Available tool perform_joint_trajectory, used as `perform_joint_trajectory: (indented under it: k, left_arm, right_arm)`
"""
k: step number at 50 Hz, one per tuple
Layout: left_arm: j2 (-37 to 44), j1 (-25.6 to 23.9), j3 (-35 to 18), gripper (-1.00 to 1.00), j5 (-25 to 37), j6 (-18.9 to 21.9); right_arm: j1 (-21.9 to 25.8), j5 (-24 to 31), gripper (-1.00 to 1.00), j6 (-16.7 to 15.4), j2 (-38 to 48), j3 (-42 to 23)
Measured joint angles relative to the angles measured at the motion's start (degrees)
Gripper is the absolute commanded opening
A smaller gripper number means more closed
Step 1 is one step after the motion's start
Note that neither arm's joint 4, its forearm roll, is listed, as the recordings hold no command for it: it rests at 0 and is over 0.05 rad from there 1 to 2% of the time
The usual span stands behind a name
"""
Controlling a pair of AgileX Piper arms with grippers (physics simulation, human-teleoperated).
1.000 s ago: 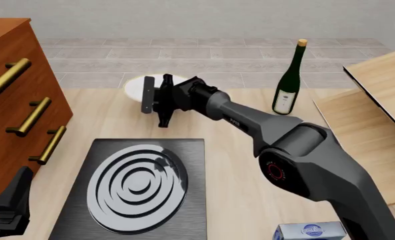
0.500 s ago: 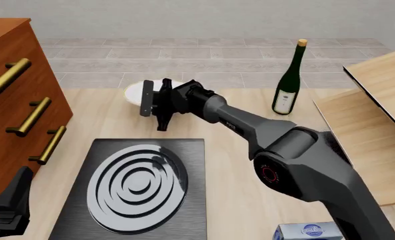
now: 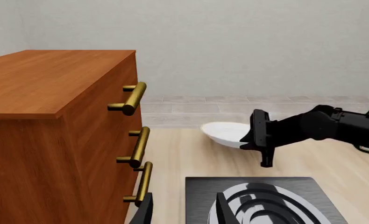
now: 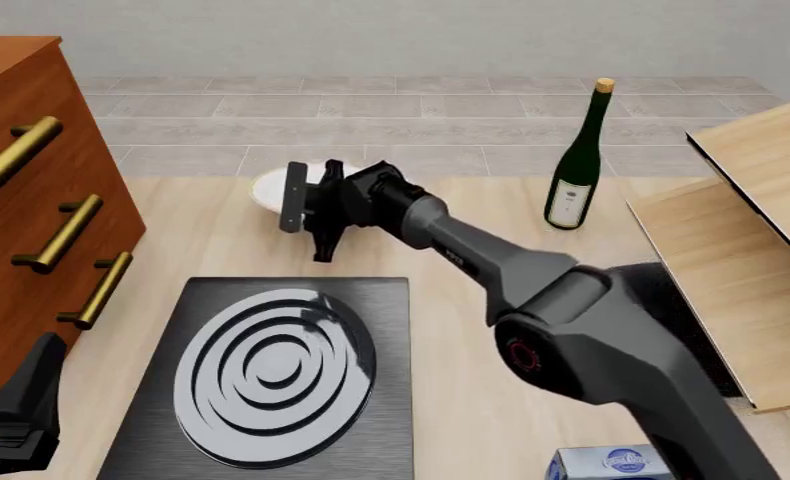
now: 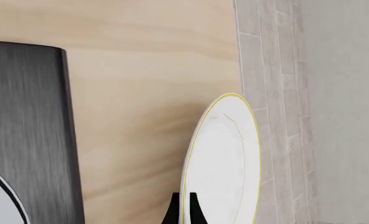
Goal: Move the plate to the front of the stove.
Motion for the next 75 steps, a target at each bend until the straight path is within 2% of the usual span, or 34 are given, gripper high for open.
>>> perform_joint_trajectory:
  k: [34,51,75]
  left_arm:
    - [0.0,0.0,0.0,1.00,0.0,0.0]
    - [0.0,0.0,0.0,1.00,0.0,0.0]
    - [0.0,0.0,0.0,1.00,0.0,0.0]
  right_arm:
    - [0.0,10.5,-1.00,2.1,10.4,-20.0]
    - [0.2,13.1,-1.00,3.4,12.6,-23.5]
    - [0.7,12.9,-1.00,5.4,14.0,-24.4]
